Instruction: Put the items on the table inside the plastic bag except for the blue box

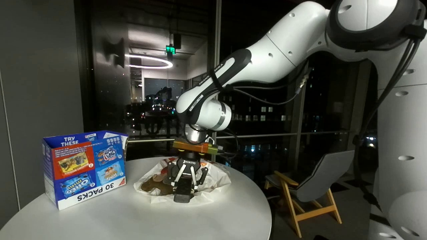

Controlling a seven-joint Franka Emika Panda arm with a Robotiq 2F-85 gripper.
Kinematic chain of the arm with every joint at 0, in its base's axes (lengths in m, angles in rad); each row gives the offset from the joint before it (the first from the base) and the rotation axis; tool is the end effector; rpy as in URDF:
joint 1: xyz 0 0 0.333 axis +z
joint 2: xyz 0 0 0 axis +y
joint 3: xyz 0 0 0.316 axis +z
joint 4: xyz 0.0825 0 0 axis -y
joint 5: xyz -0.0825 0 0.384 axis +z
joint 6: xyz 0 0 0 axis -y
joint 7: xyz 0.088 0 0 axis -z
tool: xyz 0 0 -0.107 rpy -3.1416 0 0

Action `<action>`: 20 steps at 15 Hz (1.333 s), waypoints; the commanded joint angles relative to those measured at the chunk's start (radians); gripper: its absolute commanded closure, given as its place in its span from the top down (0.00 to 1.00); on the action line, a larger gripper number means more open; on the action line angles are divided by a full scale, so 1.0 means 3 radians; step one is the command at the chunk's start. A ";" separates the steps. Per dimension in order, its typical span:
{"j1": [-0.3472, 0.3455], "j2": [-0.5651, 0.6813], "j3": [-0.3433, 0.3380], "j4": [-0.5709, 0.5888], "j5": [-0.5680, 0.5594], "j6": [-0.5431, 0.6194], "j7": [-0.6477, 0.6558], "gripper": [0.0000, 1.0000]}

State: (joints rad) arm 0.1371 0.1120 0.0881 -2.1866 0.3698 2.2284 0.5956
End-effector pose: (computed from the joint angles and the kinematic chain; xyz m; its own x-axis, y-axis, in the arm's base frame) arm 0.5245 0.1313 0.3329 0.8082 -0.5371 -0.2416 -0.5805 -0.7956 -0.1734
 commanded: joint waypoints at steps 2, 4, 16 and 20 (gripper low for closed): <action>-0.0153 0.0104 -0.0058 0.0235 0.0110 -0.0182 -0.0231 0.33; -0.0198 0.0261 -0.0060 0.0421 0.0073 -0.0363 -0.0514 0.33; -0.0305 0.0624 -0.0066 0.0890 0.0321 -0.0455 -0.0927 0.33; -0.0345 0.0597 -0.0033 0.0850 0.0618 -0.0334 -0.0972 0.33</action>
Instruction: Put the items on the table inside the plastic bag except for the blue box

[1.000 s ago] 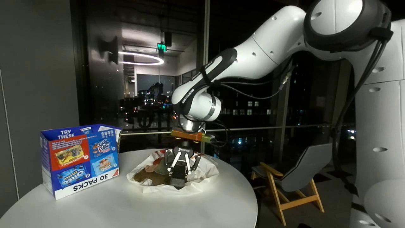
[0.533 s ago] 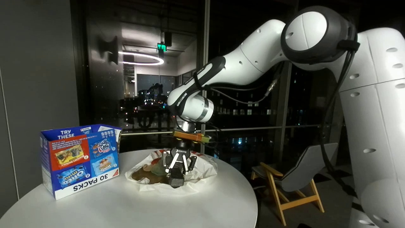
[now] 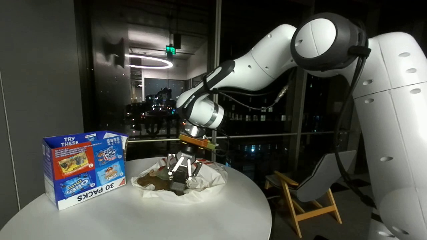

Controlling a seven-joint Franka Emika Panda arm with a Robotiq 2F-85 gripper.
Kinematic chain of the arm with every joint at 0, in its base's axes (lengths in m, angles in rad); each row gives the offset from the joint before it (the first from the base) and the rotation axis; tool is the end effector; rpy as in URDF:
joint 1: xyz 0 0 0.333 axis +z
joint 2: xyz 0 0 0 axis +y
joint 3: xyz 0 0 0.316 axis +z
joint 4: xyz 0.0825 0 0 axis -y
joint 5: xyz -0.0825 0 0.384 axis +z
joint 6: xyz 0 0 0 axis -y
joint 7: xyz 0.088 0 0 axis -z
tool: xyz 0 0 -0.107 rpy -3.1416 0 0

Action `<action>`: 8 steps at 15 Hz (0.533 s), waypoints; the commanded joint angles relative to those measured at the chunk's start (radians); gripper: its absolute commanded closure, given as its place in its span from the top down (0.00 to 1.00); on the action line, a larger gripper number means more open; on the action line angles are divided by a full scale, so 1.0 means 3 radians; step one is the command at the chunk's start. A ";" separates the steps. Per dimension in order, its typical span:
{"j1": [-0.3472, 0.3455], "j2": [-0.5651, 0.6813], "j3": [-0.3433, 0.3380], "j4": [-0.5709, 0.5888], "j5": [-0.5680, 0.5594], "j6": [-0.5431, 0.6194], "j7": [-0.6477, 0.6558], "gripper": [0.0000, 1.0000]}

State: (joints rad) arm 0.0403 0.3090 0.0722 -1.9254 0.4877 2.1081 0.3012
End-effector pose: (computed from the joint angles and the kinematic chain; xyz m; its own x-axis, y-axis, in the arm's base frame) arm 0.5992 0.0879 0.3254 0.8747 -0.3921 -0.2848 -0.4721 -0.8220 -0.3185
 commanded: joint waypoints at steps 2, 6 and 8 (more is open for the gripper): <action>-0.0054 0.0029 0.0022 0.0065 0.0339 -0.0108 -0.0019 0.33; -0.0099 0.0158 -0.0011 0.0139 0.0545 -0.0258 -0.0018 0.33; -0.0102 0.0140 -0.0067 0.0092 0.0560 -0.0140 0.0072 0.33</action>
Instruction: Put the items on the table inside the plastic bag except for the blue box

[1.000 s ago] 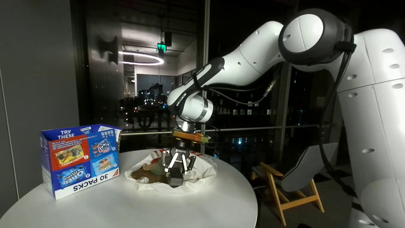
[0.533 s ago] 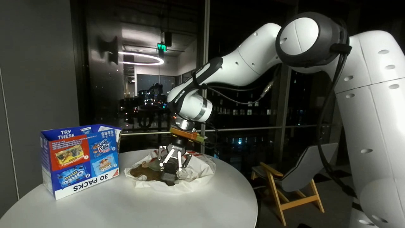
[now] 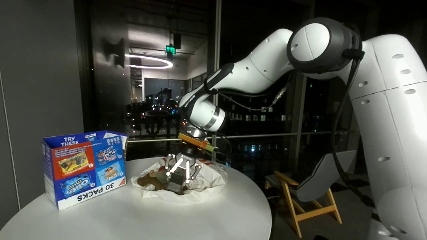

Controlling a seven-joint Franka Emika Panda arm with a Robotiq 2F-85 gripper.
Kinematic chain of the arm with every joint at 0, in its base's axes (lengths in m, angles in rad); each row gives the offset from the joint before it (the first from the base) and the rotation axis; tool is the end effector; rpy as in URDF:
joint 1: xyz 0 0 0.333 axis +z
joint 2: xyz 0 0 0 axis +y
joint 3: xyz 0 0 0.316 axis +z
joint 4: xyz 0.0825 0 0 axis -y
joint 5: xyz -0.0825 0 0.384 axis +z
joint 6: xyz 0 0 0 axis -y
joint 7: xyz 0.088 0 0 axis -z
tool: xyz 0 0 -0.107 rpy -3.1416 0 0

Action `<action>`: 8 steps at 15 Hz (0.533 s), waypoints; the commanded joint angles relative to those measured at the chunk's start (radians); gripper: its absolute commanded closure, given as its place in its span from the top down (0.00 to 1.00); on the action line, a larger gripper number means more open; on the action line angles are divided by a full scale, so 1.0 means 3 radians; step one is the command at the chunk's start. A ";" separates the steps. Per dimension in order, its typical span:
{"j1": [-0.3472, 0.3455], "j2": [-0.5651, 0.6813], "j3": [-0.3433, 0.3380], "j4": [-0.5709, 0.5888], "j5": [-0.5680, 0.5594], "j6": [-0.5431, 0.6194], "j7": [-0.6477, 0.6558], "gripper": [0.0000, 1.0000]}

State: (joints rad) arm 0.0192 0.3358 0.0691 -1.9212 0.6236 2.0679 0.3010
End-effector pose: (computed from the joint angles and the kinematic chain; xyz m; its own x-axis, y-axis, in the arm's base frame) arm 0.5992 0.0817 0.3118 0.8135 -0.4308 -0.3906 -0.5675 -0.7349 -0.3713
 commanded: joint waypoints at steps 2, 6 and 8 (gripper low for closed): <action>-0.0033 0.0015 -0.0099 0.0022 0.0114 0.0130 0.0121 0.33; 0.0010 -0.0001 -0.0154 -0.0004 0.0028 0.0365 0.0300 0.33; 0.0011 0.0037 -0.0153 0.0032 0.0003 0.0355 0.0373 0.33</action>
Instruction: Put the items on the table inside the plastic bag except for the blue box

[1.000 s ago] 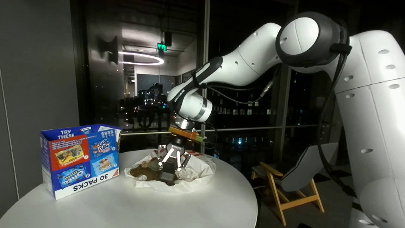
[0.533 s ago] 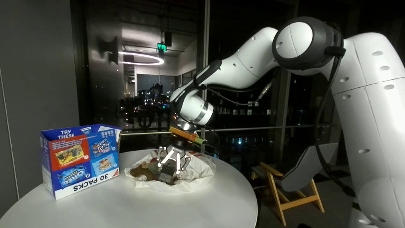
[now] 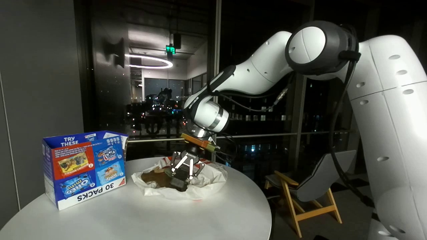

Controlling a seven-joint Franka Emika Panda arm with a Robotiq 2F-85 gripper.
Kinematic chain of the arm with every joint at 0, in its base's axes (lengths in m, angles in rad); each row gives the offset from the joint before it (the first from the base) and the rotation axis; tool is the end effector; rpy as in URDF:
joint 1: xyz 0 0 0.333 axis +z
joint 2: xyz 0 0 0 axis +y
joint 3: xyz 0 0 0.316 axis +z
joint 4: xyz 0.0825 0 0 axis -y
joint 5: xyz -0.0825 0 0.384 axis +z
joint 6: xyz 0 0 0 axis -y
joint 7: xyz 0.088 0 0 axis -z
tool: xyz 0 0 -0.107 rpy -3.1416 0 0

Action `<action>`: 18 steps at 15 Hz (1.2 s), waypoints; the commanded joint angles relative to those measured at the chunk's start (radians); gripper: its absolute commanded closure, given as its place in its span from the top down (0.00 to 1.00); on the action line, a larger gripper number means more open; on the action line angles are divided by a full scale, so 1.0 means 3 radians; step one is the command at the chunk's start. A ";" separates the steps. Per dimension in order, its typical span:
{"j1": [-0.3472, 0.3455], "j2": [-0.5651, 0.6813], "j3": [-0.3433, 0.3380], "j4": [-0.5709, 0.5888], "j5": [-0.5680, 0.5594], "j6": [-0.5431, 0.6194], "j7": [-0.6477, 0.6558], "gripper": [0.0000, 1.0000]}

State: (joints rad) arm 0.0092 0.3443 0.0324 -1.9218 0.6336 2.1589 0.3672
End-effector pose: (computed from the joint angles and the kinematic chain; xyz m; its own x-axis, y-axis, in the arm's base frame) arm 0.6116 0.0484 0.3105 0.7504 -0.5628 -0.3466 -0.6606 -0.6571 -0.3632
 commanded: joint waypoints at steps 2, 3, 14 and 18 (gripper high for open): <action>0.0046 0.0026 -0.0024 0.0046 -0.0030 0.0049 0.0177 0.84; 0.0043 0.0025 -0.0015 0.0044 -0.0012 0.0056 0.0152 0.90; 0.0080 0.0017 0.0081 0.0012 -0.0043 -0.0321 -0.0200 1.00; 0.0096 -0.0004 0.0152 0.0012 -0.0022 -0.0395 -0.0335 1.00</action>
State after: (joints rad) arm 0.0306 0.3431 0.0868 -1.9204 0.6253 2.0446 0.2670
